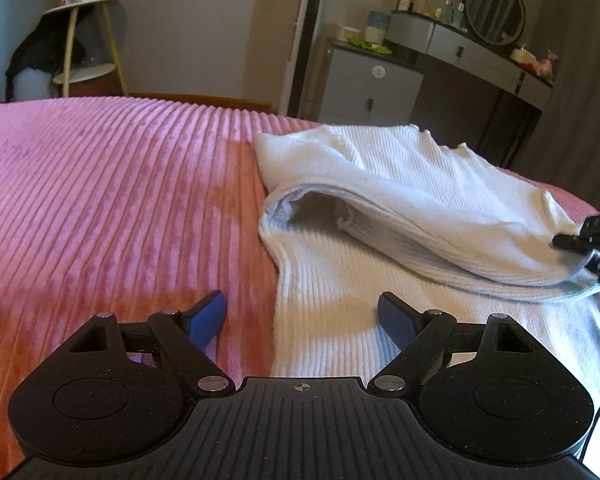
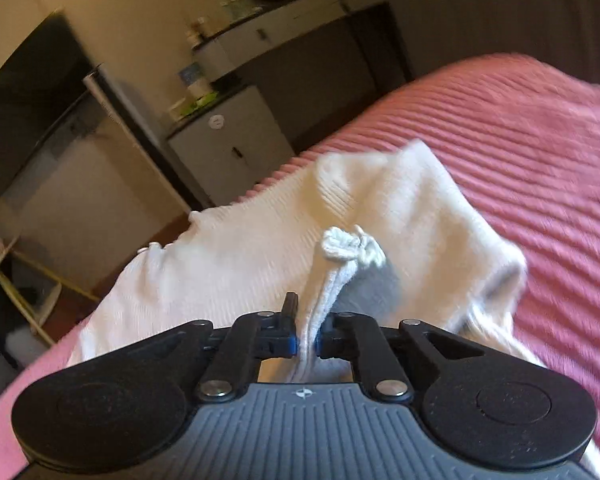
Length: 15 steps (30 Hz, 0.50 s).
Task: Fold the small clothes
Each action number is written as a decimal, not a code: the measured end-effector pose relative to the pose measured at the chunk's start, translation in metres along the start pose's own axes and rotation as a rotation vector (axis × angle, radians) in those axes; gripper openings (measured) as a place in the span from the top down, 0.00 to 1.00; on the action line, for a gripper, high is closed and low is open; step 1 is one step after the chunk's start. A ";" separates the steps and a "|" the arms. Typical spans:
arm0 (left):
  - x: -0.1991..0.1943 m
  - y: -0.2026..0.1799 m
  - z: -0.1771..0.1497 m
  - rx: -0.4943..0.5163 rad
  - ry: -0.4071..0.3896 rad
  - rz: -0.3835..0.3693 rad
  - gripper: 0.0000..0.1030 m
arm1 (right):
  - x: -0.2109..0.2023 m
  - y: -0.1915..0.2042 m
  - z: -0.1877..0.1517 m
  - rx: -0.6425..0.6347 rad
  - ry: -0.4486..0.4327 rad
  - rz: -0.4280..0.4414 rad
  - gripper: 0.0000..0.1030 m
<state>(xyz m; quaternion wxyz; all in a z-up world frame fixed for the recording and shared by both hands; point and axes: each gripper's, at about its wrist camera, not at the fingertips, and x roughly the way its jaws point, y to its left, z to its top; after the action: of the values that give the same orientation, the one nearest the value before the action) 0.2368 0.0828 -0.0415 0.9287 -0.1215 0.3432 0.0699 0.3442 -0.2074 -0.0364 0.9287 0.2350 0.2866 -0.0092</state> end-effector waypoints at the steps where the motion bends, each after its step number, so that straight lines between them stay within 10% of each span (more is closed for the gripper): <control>1: 0.000 0.001 0.000 -0.005 -0.002 -0.002 0.15 | -0.003 0.004 0.006 -0.034 -0.032 0.018 0.93; 7: 0.001 0.001 0.001 -0.008 -0.001 -0.007 0.15 | -0.019 -0.002 0.021 -0.091 -0.141 0.117 0.93; 15: 0.000 -0.002 0.000 0.004 -0.002 -0.010 0.15 | 0.002 -0.053 0.007 -0.005 -0.008 0.013 0.86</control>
<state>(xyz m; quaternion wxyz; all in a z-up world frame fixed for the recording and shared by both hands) 0.2377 0.0815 -0.0413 0.9296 -0.1215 0.3420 0.0646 0.3412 -0.2571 -0.0547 0.9305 0.2345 0.2814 -0.0035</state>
